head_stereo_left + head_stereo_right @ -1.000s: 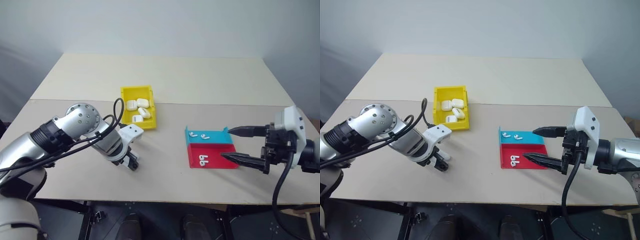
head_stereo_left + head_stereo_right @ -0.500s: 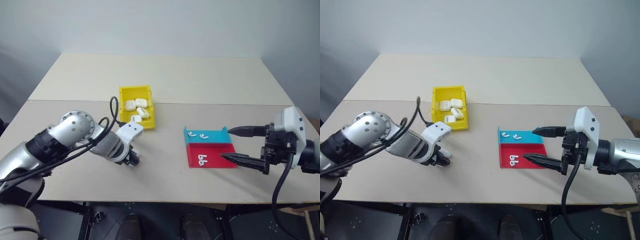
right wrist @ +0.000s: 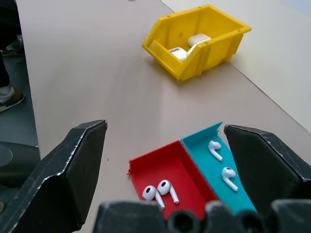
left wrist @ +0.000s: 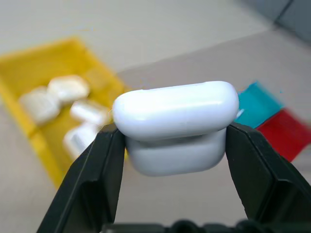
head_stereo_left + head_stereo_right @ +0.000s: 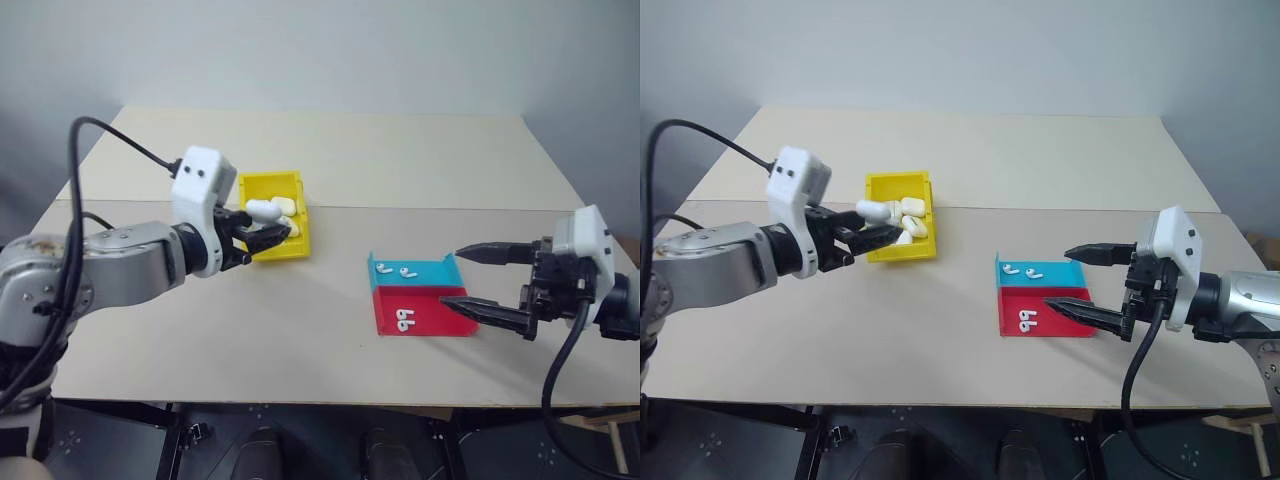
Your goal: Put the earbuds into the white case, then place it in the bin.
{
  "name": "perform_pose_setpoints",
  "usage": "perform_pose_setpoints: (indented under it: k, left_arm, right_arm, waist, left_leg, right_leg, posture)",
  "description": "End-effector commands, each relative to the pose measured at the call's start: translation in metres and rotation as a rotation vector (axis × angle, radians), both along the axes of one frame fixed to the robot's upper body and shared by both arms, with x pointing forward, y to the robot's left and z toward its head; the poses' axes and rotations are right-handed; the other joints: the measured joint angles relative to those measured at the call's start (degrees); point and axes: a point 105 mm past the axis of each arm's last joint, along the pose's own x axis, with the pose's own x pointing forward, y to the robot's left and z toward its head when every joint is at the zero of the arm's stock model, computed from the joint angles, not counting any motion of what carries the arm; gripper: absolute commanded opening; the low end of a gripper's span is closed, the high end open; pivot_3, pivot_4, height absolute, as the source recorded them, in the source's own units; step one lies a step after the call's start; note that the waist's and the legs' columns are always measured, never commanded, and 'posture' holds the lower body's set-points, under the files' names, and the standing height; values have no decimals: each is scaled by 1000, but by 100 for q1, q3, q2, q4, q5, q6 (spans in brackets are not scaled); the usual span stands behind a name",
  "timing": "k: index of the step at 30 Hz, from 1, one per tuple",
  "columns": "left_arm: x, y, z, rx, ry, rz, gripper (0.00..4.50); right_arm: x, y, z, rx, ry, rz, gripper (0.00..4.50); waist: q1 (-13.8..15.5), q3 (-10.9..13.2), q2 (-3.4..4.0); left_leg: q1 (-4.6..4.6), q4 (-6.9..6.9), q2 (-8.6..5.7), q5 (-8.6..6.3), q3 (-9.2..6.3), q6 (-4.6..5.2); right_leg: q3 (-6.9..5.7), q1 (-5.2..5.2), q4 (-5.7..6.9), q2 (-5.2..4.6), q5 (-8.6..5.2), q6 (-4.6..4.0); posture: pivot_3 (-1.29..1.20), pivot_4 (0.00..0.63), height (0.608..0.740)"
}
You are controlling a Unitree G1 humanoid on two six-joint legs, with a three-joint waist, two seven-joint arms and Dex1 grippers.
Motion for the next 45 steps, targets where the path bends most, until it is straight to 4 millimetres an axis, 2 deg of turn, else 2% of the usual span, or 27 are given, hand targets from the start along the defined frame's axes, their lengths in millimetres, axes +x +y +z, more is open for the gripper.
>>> perform_pose_setpoints:
  k: [1, 10, 14, 17, 24, 29, 34, 39, 43, 45]
  left_arm:
    - [-16, 0, 34, -123, -244, -217, 2828]
    - [-29, -10, 37, -84, -510, -657, 2828]
    - [-44, -11, 28, -87, -565, -904, 2828]
    - [-53, -11, 21, -89, -576, -1009, 2828]
    - [-55, -18, 7, -36, -587, -1094, 2828]
    - [-50, -26, -7, 39, -519, -1070, 2828]
    - [-51, -29, -9, 32, -500, -1050, 2828]
    - [-53, -34, -11, 8, -507, -1034, 2828]
    - [-52, -41, -12, 1, -508, -1008, 2828]
    - [-52, -48, -14, -5, -495, -995, 2828]
  right_arm:
    - [-1, 5, 11, 10, -71, 24, 4500]
    - [6, 17, 15, 13, -112, 61, 4500]
    - [10, 21, 19, 3, -119, 72, 4500]
    - [14, 20, 16, -29, -115, 64, 4500]
    - [20, 19, 8, -119, -93, 57, 4500]
    - [27, 21, -3, -226, -69, 35, 4500]
    - [31, 20, -18, -353, -1, 10, 4500]
    - [29, 20, -28, -503, 26, 68, 4500]
    - [30, 24, -32, -547, 50, 95, 4500]
    - [39, 24, -41, -592, 65, 75, 4500]
  waist:
    - [13, 1, -1]
    - [13, 1, -2]
    - [-18, 1, -2]
    - [-34, 1, -2]
    - [-35, 1, -1]
    - [-36, 1, -1]
    - [-45, 1, -1]
    - [-41, 1, 0]
    - [-43, 1, 0]
    - [-51, 1, 0]
  left_leg:
    - [-2, -1, 0, 0, -2, 0]
    - [-6, 1, 0, -2, -2, 3]
    - [-22, 2, 1, -3, -3, 5]
    - [-35, 4, 1, -2, -3, 5]
    - [-36, 6, 2, -3, -3, 6]
    - [-37, 6, 2, -3, -3, 6]
    - [-38, 6, 3, -3, -2, 6]
    - [-41, 6, 4, -4, -2, 7]
    - [-40, 7, 4, -4, -3, 7]
    - [-40, 7, 4, -4, -2, 7]
  right_leg:
    - [-2, 0, -3, 0, 1, -1]
    - [-1, -1, -4, 0, 2, 2]
    - [-1, -17, -4, 0, 4, 6]
    - [0, -33, 2, 0, 5, 7]
    - [1, -36, 6, 0, 5, 8]
    - [1, -39, 5, 1, 5, 9]
    - [2, -43, 8, 1, 5, 9]
    - [2, -44, 6, 1, 5, 9]
    - [2, -45, 8, 1, 5, 9]
    - [3, -44, 6, 1, 5, 9]
  posture:
    - [0, 150, 740]
    - [0, 150, 740]
    - [0, 150, 740]
    - [0, 150, 740]
    - [0, 150, 740]
    - [0, 150, 740]
    - [0, 150, 740]
    - [0, 150, 740]
    - [0, 150, 740]
    - [0, 150, 740]
